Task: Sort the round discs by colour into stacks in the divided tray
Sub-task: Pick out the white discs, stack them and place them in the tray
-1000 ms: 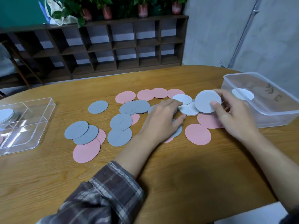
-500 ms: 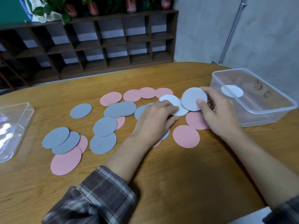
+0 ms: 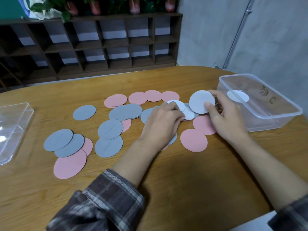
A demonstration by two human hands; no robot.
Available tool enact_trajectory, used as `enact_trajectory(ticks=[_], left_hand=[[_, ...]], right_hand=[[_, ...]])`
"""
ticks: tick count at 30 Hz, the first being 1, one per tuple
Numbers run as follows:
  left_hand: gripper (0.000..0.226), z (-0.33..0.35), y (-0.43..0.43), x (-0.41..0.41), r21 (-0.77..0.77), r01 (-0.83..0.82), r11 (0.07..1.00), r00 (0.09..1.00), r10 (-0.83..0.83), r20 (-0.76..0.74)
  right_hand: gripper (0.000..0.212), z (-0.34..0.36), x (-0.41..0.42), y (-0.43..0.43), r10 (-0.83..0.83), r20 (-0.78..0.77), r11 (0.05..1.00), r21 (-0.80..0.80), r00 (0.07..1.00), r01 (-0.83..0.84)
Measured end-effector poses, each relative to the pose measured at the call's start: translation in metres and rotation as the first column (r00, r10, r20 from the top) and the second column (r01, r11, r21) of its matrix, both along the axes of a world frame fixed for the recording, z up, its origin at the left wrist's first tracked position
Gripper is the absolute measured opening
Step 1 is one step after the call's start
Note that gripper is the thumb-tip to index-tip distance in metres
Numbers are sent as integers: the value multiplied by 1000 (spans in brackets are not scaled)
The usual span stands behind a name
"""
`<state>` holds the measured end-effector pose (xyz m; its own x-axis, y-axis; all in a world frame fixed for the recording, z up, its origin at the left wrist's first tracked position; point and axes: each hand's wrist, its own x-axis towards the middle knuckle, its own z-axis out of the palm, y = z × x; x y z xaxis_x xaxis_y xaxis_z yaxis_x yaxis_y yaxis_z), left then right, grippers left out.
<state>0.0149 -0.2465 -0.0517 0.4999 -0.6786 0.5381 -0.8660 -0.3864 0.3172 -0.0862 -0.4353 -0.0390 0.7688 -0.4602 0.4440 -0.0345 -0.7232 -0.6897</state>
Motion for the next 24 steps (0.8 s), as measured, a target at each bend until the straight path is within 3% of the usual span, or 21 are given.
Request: enact_trajectory(ticks=[11, 17, 24], left_hand=[[15, 9, 8, -14, -227, 40, 973, 999, -42, -6], [33, 12, 8, -15, -315, -46, 948, 986, -9, -169], [28, 12, 7, -13, -327, -114, 938, 962, 22, -272]], right_hand=[[32, 1, -2, 4, 168, 15, 985, 27, 986, -169], [42, 1, -1, 4, 229, -2, 966, 121, 973, -227], [43, 2, -3, 10, 285, -29, 950, 140, 958, -279]])
